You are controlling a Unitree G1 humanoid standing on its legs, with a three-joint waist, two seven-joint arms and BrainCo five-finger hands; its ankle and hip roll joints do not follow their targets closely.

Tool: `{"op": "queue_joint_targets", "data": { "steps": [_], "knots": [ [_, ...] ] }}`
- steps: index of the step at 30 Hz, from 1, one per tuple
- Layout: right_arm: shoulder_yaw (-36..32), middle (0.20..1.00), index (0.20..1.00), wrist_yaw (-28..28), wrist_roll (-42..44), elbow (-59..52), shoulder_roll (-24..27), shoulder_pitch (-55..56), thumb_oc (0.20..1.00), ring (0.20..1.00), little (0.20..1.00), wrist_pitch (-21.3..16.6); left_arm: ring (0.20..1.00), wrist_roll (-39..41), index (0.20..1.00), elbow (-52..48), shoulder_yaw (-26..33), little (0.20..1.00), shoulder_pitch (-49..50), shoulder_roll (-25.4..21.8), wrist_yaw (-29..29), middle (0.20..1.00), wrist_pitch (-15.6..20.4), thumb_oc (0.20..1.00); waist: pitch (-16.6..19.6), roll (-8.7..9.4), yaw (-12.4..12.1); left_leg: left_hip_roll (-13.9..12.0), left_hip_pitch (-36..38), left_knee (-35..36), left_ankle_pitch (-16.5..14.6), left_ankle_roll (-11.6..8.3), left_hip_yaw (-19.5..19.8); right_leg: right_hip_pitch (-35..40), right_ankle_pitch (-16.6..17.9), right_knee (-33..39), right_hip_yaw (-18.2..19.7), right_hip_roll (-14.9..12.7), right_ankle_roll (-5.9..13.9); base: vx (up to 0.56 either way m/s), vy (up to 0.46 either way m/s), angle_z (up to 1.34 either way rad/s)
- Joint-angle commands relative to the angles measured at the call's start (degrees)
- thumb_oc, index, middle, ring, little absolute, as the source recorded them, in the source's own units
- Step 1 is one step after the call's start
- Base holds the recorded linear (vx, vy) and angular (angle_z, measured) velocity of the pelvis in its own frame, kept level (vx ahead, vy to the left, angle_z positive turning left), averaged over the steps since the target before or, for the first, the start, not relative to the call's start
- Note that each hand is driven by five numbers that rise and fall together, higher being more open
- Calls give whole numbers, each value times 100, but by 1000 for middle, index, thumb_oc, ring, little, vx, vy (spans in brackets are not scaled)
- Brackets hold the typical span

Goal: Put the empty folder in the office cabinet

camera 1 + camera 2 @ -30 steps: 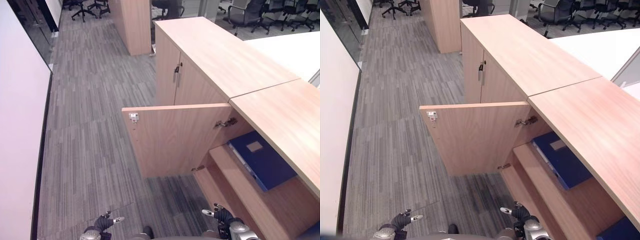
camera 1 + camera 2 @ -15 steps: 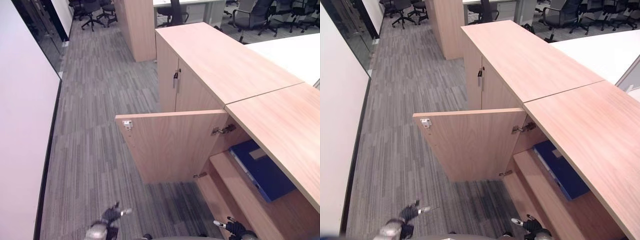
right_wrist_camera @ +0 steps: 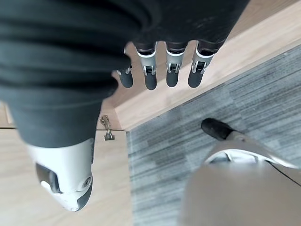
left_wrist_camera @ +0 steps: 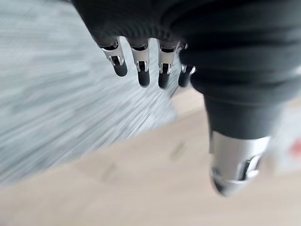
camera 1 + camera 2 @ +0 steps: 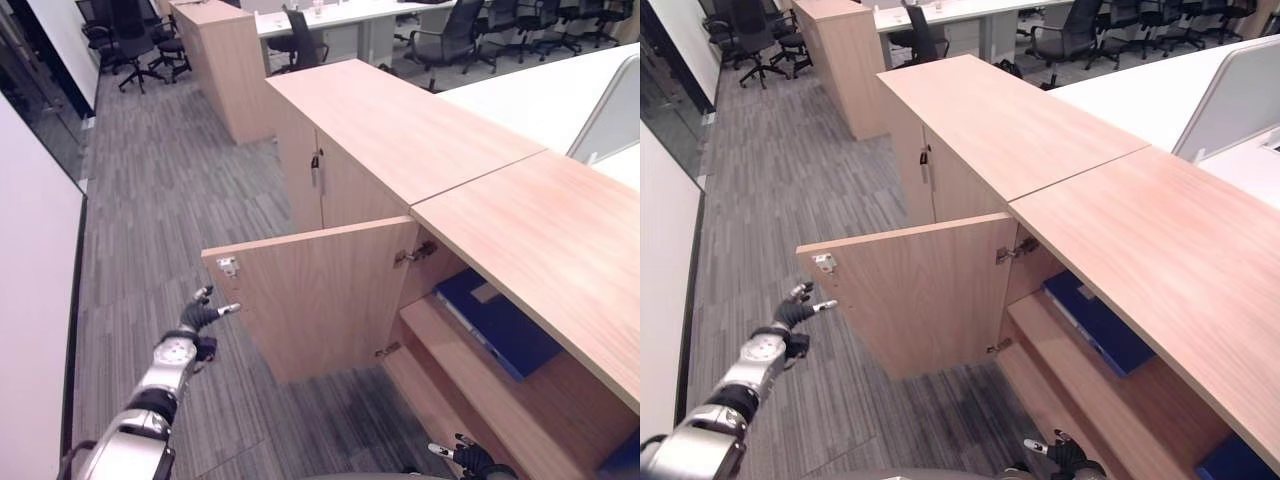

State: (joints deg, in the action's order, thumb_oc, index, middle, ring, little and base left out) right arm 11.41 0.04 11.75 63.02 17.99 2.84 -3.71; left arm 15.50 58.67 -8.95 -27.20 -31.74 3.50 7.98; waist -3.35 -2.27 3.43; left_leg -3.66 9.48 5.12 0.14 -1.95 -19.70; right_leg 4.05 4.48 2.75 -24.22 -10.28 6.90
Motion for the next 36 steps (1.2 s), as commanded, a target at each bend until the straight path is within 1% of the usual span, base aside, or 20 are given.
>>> {"op": "queue_joint_targets", "data": {
  "steps": [1,4,5,10,15,17,19,25,27,28,29,30,31,32,34,35,36],
  "knots": [
    [322,1000,1000,37,106,84,-56,-232,1000,1000,1000,-157,1000,191,1000,356,42,1000,-634,-244,115,1000,297,1000,-2,256,33,112,58,-12,-233,-152,-40,153,135,-315,-71,-486,554,22,10,-10],
    [349,1000,1000,87,135,89,-4,-210,1000,1000,1000,-147,1000,326,1000,399,-96,1000,-1157,-425,118,1000,320,1000,-33,289,121,117,24,-12,-246,-129,-169,20,204,-345,31,-488,596,53,59,-27],
    [348,1000,1000,102,125,139,27,-205,1000,1000,1000,-139,1000,402,1000,467,-192,1000,-1419,-471,63,1000,338,1000,-49,331,171,124,1,-12,-269,-123,-228,-33,261,-336,68,-493,634,50,51,-32],
    [342,1000,1000,131,136,47,35,-141,1000,1000,1000,-149,1000,463,1000,454,-273,1000,-1560,-486,-18,1000,346,1000,-50,389,208,128,-3,-12,-287,-123,-242,-61,302,-333,93,-499,657,20,13,-13],
    [335,1000,1000,140,122,131,7,-112,1000,1000,1000,-144,1000,396,1000,323,-416,1000,-1611,-350,-82,1000,374,1000,-54,446,200,130,26,-12,-326,-117,-213,-21,281,-327,67,-499,654,2,0,1],
    [312,1000,1000,145,96,153,-46,-87,1000,1000,1000,-141,1000,371,1000,62,-496,1000,-1390,-133,-171,1000,415,1000,-53,478,159,132,40,-12,-341,-112,-180,32,257,-334,3,-505,643,11,-6,6],
    [308,1000,1000,148,82,180,-51,-98,1000,1000,1000,-142,1000,347,1000,1,-528,1000,-1311,-74,-207,1000,421,1000,-54,481,142,136,50,-12,-344,-110,-169,50,252,-338,-24,-504,640,8,-3,6],
    [247,1000,1000,127,3,271,-110,-157,1000,1000,1000,-108,1000,340,1000,-731,-685,1000,-619,330,-452,1000,424,1000,-93,474,19,148,54,-12,-336,-83,-96,111,207,-388,-131,-524,616,-2,7,10],
    [184,1000,1000,112,6,311,-116,-195,1000,1000,1000,-85,1000,396,1000,-1211,-793,1000,-278,434,-632,1000,416,1000,-105,462,-35,155,47,-12,-333,-70,-50,129,196,-412,-161,-544,610,-12,24,9],
    [115,1000,1000,126,-1,319,-112,-206,1000,1000,1000,-74,1000,416,1000,-1739,-936,1000,69,455,-855,1000,419,1000,-116,448,-81,170,39,-12,-335,-56,-16,141,193,-440,-191,-568,612,-8,27,8],
    [118,1000,1000,126,-1,318,-112,-202,1000,1000,1000,-74,1000,416,1000,-1751,-933,1000,80,452,-854,1000,413,1000,-111,448,-79,170,39,-12,-335,-56,-15,140,193,-440,-192,-568,613,-11,35,8],
    [73,1000,1000,141,1,306,-127,-210,1000,1000,1000,-60,1000,485,1000,-2053,-983,1000,320,459,-991,1000,391,1000,-132,438,-110,179,38,-12,-334,-46,2,144,200,-470,-211,-589,615,-10,42,22],
    [-12,1000,1000,156,21,311,-140,-225,1000,1000,1000,-50,1000,536,1000,-2616,-1132,1000,684,411,-1262,1000,369,1000,-154,417,-144,199,35,-12,-329,-32,27,146,210,-513,-230,-616,619,-10,42,21],
    [-9,1000,1000,156,20,310,-142,-220,1000,1000,1000,-51,1000,537,1000,-2632,-1129,1000,697,405,-1262,1000,360,1000,-149,419,-143,200,36,-12,-329,-31,27,146,210,-514,-229,-617,620,-6,41,19],
    [-117,1000,1000,177,62,269,-180,-273,1000,1000,1000,-32,1000,837,1000,-3340,-1160,1000,1266,413,-1564,1000,270,1000,-234,405,-179,224,-21,-12,-286,7,61,26,292,-663,-221,-680,636,-32,34,10],
    [-110,1000,1000,177,62,268,-177,-264,1000,1000,1000,-31,1000,841,1000,-3360,-1153,1000,1288,410,-1568,1000,262,1000,-234,396,-183,219,1,-12,-313,6,55,30,267,-691,-209,-679,645,-62,33,9],
    [-145,1000,1000,176,83,229,-189,-288,1000,1000,1000,-35,1000,873,1000,-3541,-1164,1000,1455,391,-1655,1000,265,1000,-287,384,-185,221,-37,-12,-286,21,44,-49,344,-737,-225,-728,657,-67,24,4]
  ]
}}
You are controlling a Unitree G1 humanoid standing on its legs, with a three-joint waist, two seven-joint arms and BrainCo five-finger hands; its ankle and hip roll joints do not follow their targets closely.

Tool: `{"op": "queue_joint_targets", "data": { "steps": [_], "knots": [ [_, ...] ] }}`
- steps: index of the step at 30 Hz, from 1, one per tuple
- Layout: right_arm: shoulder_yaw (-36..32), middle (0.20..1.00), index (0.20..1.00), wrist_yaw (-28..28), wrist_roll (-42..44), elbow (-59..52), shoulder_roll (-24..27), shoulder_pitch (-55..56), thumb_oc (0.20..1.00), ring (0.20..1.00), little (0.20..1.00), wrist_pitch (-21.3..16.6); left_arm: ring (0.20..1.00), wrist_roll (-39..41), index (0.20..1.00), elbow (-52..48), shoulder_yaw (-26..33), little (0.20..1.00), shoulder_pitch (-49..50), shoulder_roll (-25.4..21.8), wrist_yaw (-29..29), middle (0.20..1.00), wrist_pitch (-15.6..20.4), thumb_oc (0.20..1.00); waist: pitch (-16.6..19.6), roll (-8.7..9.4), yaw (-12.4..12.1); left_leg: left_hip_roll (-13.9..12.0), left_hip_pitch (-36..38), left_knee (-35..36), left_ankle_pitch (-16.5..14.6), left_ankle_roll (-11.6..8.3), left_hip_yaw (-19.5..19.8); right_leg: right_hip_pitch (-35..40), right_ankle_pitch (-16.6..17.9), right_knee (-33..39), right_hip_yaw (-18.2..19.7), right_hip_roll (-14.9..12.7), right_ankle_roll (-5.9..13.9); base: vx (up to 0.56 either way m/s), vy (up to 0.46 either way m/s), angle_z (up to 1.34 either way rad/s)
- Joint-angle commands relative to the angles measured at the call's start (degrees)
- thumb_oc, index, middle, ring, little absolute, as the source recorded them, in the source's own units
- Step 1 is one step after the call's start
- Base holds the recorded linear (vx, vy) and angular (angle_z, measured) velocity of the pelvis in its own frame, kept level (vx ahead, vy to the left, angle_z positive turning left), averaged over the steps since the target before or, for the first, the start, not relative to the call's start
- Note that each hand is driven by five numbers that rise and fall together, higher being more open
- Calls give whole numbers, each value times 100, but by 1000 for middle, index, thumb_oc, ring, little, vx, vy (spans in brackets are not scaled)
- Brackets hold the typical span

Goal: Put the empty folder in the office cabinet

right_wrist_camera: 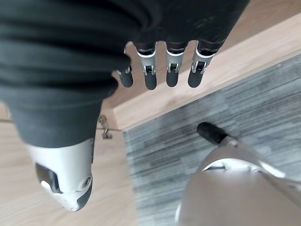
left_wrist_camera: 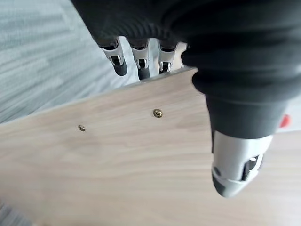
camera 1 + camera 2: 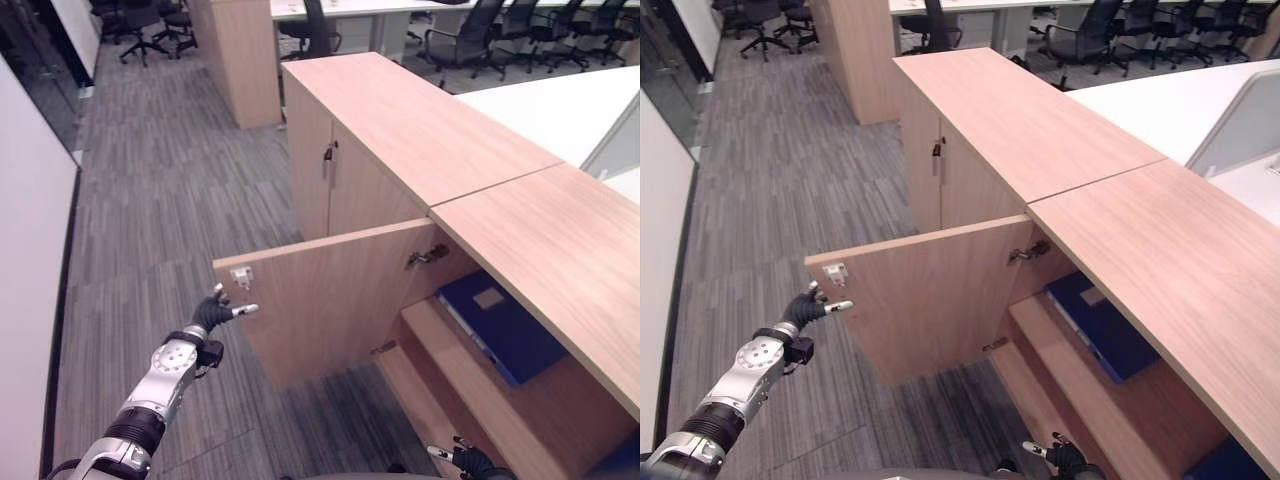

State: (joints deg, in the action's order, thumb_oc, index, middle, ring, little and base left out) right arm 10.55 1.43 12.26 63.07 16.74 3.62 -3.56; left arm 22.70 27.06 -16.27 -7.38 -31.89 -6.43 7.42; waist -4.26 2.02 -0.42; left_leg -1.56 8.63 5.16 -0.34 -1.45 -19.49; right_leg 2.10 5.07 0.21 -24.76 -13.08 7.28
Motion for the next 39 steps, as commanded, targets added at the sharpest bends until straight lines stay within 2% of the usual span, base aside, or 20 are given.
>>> {"op": "queue_joint_targets", "data": {
  "steps": [1,4,6,7,8,11,13,14,16,18,22,23,24,25,27,28,29,32,35,39],
  "knots": [
    [-69,1000,1000,46,54,181,-65,-405,1000,1000,1000,-47,1000,119,1000,-587,-429,1000,-346,334,-725,1000,328,1000,-254,-75,181,3,38,-16,-261,-20,-48,31,379,-586,-169,-505,666,-145,17,0],
    [-31,1000,1000,11,105,49,-39,-647,1000,1000,1000,-105,1000,-210,1000,-951,-596,1000,-68,109,-846,1000,373,1000,-375,-167,114,-60,-125,-16,-179,-13,-274,-244,567,-881,-286,-677,745,-174,37,-38],
    [76,1000,1000,-17,23,-116,-46,-814,1000,1000,1000,-151,1000,-373,1000,-1369,-604,1000,300,-84,-973,1000,396,1000,-401,-326,-48,-103,-117,-27,-229,61,-558,-245,191,-1564,-809,-751,727,-103,133,-70],
    [83,1000,1000,-18,20,-115,-48,-811,1000,1000,1000,-150,1000,-373,1000,-1397,-590,1000,326,-92,-975,1000,384,1000,-405,-320,-41,-100,-103,-31,-247,60,-558,-254,145,-1622,-802,-770,727,-13,77,-62],
    [125,1000,1000,-19,4,-126,-63,-886,1000,1000,1000,-181,1000,-394,1000,-1511,-583,1000,493,-128,-1027,1000,369,1000,-388,-352,-99,-93,-122,-48,-218,83,-708,-201,-3,-1842,-1142,-773,701,-63,23,-81],
    [211,1000,1000,-35,-46,-199,-71,-980,1000,1000,1000,-227,1000,-398,1000,-1931,-439,1000,1020,-244,-1106,1000,357,1000,-311,-349,-265,-127,-76,-74,-163,128,-1126,-50,-244,-1707,-1640,-712,646,-74,-76,-63],
    [223,1000,1000,-36,-47,-199,-76,-970,1000,1000,1000,-227,1000,-394,1000,-1969,-419,1000,1062,-258,-1112,1000,343,1000,-302,-350,-270,-146,-66,-73,-151,112,-1141,-27,-236,-1652,-1641,-674,627,-39,-120,-89],
    [262,1000,1000,-63,-25,-170,-33,-1014,1000,1000,1000,-265,1000,-313,1000,-2181,-397,1000,1291,-314,-1225,1000,341,1000,-185,-400,-289,-212,-130,-86,-51,56,-1235,139,-384,-1089,-1473,-422,502,-74,-198,-50],
    [303,1000,1000,-78,-43,-181,4,-1029,1000,1000,1000,-267,1000,-248,1000,-2194,-378,1000,1343,-267,-1239,1000,330,1000,-156,-472,-291,-292,-153,-95,35,-15,-1306,188,-427,-885,-1410,-286,419,-65,-169,-46],
    [382,1000,1000,-99,-147,-211,120,-1078,1000,1000,1000,-274,1000,-18,1000,-2360,-374,1000,1399,-211,-1328,1000,306,1000,-74,-652,-224,-423,-191,-119,238,-145,-1440,363,-550,-451,-1264,-81,271,-37,-121,-61],
    [407,1000,1000,-85,-209,-245,228,-1099,1000,1000,1000,-270,1000,188,1000,-2481,-393,1000,1349,-125,-1431,1000,237,1000,-62,-794,-128,-649,-225,-406,372,-355,-1561,588,-630,-142,-1097,112,148,-1,-116,-36],
    [403,1000,1000,-88,-209,-258,251,-1085,1000,1000,1000,-272,1000,230,1000,-2525,-422,1000,1285,-109,-1448,1000,217,1000,-93,-811,-69,-773,-296,-605,438,-438,-1606,651,-691,-83,-1023,154,105,-28,-132,-32],
    [412,1000,1000,-112,-198,-285,303,-1102,1000,1000,1000,-266,1000,303,1000,-2580,-456,1000,1187,-94,-1452,1000,192,1000,-188,-818,-55,-1064,-466,-1017,608,-652,-1648,755,-780,6,-965,221,20,5,-191,-33],
    [471,1000,1000,-126,-199,-316,358,-1171,1000,1000,1000,-253,1000,410,1000,-2744,-450,1000,1094,-26,-1407,1000,198,1000,-253,-871,26,-1335,-471,-1422,737,-886,-1480,834,-889,161,-677,365,-120,38,-142,-35],
    [545,1000,1000,-125,-215,-221,418,-1284,1000,1000,1000,-221,1000,510,1000,-2823,-489,1000,1040,92,-1364,1000,223,1000,-269,-936,5,-1342,-526,-1579,908,-1004,-905,851,-914,293,-394,410,-107,57,-17,-80],
    [548,1000,1000,-124,-213,-212,427,-1296,1000,1000,1000,-223,1000,511,1000,-2821,-489,1000,1033,103,-1361,1000,223,1000,-271,-945,4,-1344,-526,-1572,920,-1015,-902,853,-905,308,-390,418,-109,-18,65,-122],
    [613,1000,1000,-117,-271,-128,479,-1330,1000,1000,1000,-180,1000,573,1000,-2862,-514,1000,999,271,-1268,1000,227,1000,-277,-950,-73,-1017,-656,-1330,790,-795,-71,675,-737,310,-127,348,-61,21,83,-118],
    [682,1000,1000,-135,-320,115,439,-1447,1000,1000,1000,-127,1000,558,1000,-2834,-621,1000,950,496,-1173,1000,243,1000,-272,-881,-340,-547,-987,-877,482,-638,1329,540,-778,268,516,320,20,131,44,-118],
    [687,1000,1000,-134,-328,212,379,-1511,1000,1000,1000,-101,1000,605,1000,-2876,-612,1000,872,535,-1190,1000,244,1000,-229,-886,-349,-441,-924,-581,444,-654,1551,441,-717,267,707,350,63,80,-12,-115],
    [696,1000,1000,-67,-393,163,306,-1380,1000,1000,1000,-81,1000,535,1000,-2880,-572,1000,886,618,-1172,1000,279,1000,-147,-894,-267,-441,-473,-239,408,-585,1302,540,-605,360,935,370,142,128,27,-91]
  ]
}}
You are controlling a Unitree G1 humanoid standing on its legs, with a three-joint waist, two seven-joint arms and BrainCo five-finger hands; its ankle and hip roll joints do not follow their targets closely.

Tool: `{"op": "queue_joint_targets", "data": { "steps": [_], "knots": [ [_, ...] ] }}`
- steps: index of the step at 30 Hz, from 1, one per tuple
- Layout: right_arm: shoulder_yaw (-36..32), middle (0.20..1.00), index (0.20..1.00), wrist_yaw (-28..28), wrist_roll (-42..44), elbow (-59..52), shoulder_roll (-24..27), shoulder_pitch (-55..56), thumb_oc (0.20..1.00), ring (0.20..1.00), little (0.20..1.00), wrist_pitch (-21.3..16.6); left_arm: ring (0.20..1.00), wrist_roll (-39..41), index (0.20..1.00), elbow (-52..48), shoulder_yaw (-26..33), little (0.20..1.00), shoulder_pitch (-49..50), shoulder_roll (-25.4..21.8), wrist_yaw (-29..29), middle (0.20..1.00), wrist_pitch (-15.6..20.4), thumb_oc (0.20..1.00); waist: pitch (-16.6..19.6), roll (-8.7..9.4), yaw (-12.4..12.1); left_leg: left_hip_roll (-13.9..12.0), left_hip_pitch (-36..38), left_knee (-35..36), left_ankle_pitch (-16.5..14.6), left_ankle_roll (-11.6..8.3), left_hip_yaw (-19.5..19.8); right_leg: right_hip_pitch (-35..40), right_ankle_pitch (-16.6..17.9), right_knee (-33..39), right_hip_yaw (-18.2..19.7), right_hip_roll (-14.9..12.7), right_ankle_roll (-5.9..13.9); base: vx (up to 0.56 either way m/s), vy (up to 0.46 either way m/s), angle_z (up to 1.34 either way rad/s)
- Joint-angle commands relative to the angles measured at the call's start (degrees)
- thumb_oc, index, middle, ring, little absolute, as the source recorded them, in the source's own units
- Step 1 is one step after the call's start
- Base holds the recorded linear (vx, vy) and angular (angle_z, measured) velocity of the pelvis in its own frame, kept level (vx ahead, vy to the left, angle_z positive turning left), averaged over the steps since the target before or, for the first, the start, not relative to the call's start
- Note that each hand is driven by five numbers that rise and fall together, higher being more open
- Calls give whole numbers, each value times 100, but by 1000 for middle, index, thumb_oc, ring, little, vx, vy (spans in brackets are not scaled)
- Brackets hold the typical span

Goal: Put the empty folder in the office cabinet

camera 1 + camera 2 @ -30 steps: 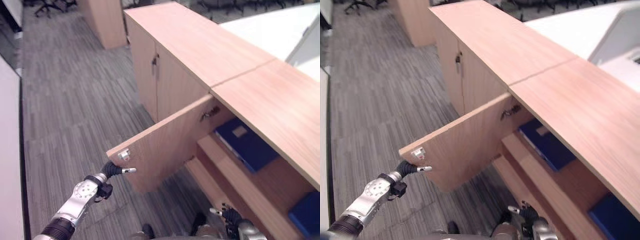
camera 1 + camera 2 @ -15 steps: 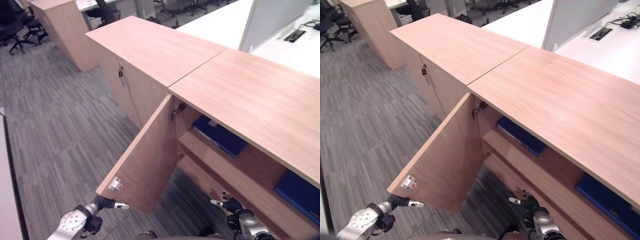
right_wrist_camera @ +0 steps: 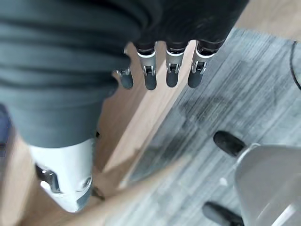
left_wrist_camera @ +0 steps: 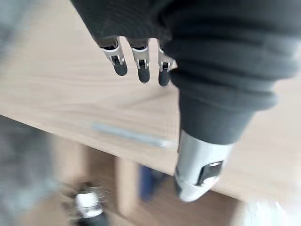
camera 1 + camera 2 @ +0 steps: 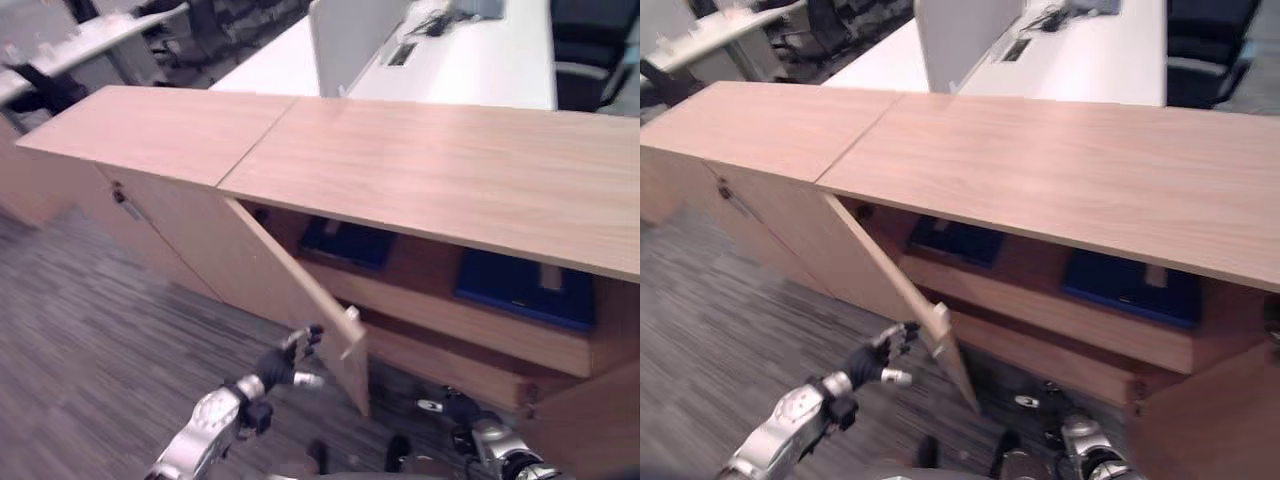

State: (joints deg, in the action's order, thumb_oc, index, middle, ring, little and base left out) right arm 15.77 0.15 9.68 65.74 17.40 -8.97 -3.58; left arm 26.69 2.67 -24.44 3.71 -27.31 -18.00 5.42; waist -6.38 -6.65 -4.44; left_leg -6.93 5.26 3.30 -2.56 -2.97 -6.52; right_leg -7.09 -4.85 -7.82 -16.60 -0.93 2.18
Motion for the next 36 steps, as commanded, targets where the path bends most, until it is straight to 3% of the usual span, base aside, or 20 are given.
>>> {"op": "queue_joint_targets", "data": {
  "steps": [1,7,15,29,36],
  "knots": [
    [179,1000,1000,66,-131,-141,159,-44,1000,1000,1000,-58,1000,121,1000,-388,262,1000,-303,204,60,1000,490,1000,74,2,214,112,-2,66,638,-393,-77,1456,421,1116,172,-855,652,35,24,-94],
    [211,1000,1000,143,-184,-322,-31,262,1000,1000,1000,-36,1000,-31,1000,-81,414,1000,-459,290,290,1000,551,1000,127,157,331,151,182,170,547,-309,-307,1476,491,1114,220,-871,705,41,8,-31],
    [138,1000,1000,240,-126,-671,-94,800,1000,1000,1000,-22,1000,-640,1000,1506,828,1000,-1294,391,1129,1000,669,1000,236,398,598,196,306,170,424,-222,-566,1433,509,962,275,-908,770,33,6,-10],
    [275,1000,1000,267,-55,-652,-53,930,1000,1000,1000,-64,1000,-967,1000,3893,862,1000,-3311,-118,1936,1000,591,1000,329,495,1010,261,412,170,279,-154,-955,1210,620,817,447,-982,899,24,16,-16],
    [232,1000,1000,185,19,-528,-47,840,1000,1000,1000,-67,1000,-681,1000,3992,955,1000,-3552,43,2109,1000,627,1000,314,548,1019,287,429,170,245,-120,-954,1195,639,760,401,-1021,923,-3,5,-3]
  ]
}}
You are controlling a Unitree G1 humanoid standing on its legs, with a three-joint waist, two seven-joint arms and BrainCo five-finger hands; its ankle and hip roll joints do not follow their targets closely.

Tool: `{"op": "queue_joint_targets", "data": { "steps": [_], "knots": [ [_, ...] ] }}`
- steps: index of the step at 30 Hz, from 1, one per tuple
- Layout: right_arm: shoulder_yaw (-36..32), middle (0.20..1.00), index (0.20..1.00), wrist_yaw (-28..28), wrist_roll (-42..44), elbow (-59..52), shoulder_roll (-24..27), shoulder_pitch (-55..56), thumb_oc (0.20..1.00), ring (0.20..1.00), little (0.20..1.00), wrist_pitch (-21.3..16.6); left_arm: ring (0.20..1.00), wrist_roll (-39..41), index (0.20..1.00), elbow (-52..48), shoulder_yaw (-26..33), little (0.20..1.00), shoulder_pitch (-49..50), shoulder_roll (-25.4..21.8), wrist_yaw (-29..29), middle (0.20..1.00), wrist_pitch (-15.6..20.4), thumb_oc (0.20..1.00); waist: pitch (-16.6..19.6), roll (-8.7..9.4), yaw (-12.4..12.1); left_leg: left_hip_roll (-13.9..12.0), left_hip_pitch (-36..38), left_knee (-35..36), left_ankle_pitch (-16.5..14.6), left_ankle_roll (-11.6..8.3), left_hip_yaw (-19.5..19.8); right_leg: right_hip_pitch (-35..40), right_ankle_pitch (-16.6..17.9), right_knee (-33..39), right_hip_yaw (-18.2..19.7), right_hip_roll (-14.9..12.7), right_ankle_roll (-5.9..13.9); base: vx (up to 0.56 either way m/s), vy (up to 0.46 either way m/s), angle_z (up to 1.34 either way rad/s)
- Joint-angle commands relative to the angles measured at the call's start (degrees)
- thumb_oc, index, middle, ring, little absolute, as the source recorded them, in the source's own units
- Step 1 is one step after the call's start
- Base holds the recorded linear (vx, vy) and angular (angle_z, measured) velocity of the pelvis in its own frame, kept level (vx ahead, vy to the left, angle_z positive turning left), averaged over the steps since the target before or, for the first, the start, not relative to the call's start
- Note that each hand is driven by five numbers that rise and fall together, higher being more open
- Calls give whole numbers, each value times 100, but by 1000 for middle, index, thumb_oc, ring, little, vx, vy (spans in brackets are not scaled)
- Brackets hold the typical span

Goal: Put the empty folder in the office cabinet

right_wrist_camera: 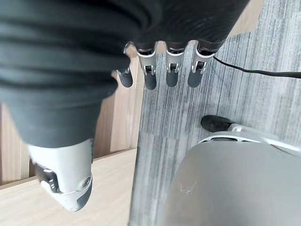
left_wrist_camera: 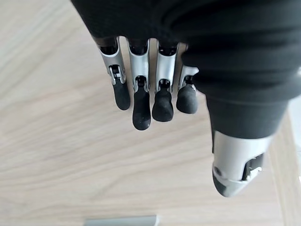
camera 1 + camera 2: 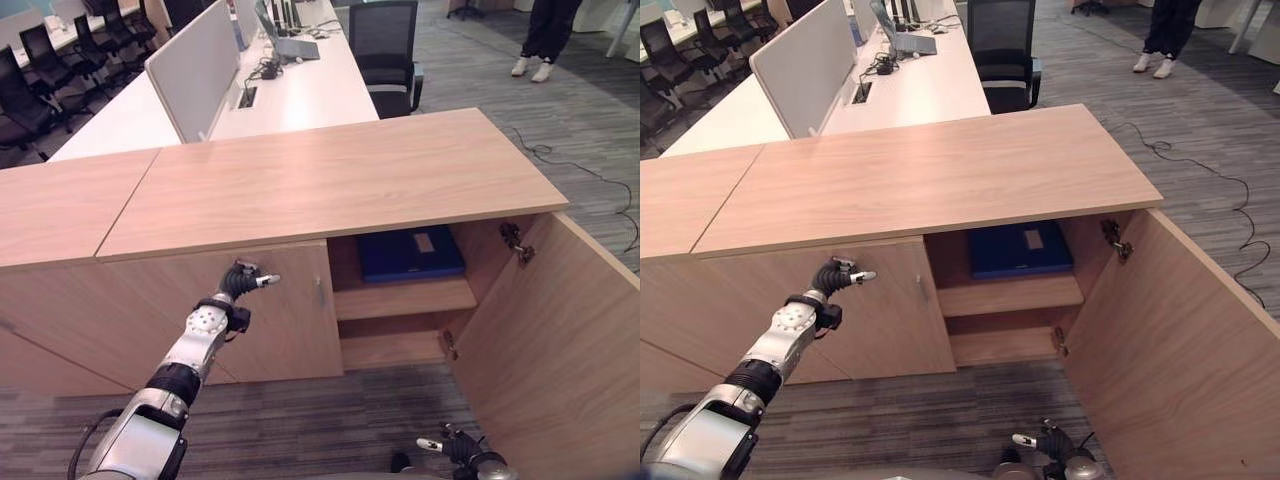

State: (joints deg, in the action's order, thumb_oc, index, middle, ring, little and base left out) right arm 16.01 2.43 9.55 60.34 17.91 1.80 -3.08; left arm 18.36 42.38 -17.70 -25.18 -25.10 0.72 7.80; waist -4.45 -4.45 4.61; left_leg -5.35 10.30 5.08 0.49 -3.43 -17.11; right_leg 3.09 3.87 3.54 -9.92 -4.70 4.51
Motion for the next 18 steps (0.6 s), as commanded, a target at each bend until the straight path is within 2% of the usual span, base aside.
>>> {"op": "queue_joint_targets", "data": {
  "steps": [1,3,4,7,12,15,16,18],
  "knots": [
    [190,1000,1000,-58,36,20,-101,-250,1000,1000,1000,-118,1000,110,1000,-78,279,1000,-650,-122,270,1000,408,1000,120,343,98,139,-77,-8,-69,-63,115,179,-226,-381,-276,-653,690,-39,9,2],
    [107,1000,1000,-80,31,116,-134,-289,1000,1000,1000,-104,1000,49,1000,-779,239,1000,-346,49,231,1000,471,1000,100,380,31,161,-89,-8,-72,-36,158,189,-214,-407,-342,-682,697,-47,7,3],
    [109,1000,1000,-80,30,117,-134,-286,1000,1000,1000,-105,1000,46,1000,-798,243,1000,-330,48,233,1000,461,1000,103,380,33,162,-88,-8,-73,-35,159,190,-215,-408,-343,-683,698,-28,9,4],
    [-22,1000,1000,-56,40,224,-183,-310,1000,1000,1000,-79,1000,132,1000,-1672,331,1000,299,127,-43,1000,535,1000,87,399,-50,197,-79,-8,-102,3,142,160,-175,-475,-371,-760,736,-41,38,2],
    [-446,1000,1000,-33,131,316,-181,-298,1000,1000,1000,-59,1000,305,1000,-2695,255,1000,1458,395,-669,1000,442,1000,49,408,-159,319,-5,-8,-214,111,-36,77,31,-559,-399,-1067,869,-38,65,-3],
    [-562,1000,1000,-31,195,320,-168,-296,1000,1000,1000,-64,1000,288,1000,-2822,148,1000,1647,384,-830,1000,398,1000,38,420,-187,356,-11,-8,-234,126,-123,12,149,-600,-463,-1176,929,-49,28,-8],
    [-677,1000,1000,-74,314,286,-156,-358,1000,1000,1000,-86,1000,297,1000,-2846,4,1000,1759,380,-953,1000,351,1000,-29,445,-160,364,-36,-8,-223,118,-253,-100,375,-710,-608,-1295,999,-66,-14,-13],
    [-725,1000,1000,-89,391,303,-166,-355,1000,1000,1000,-105,1000,335,1000,-2862,-50,1000,1833,372,-1016,1000,323,1000,-56,439,-148,346,-58,-8,-209,123,-310,-182,384,-814,-623,-1291,1003,-84,-11,-36]
  ]
}}
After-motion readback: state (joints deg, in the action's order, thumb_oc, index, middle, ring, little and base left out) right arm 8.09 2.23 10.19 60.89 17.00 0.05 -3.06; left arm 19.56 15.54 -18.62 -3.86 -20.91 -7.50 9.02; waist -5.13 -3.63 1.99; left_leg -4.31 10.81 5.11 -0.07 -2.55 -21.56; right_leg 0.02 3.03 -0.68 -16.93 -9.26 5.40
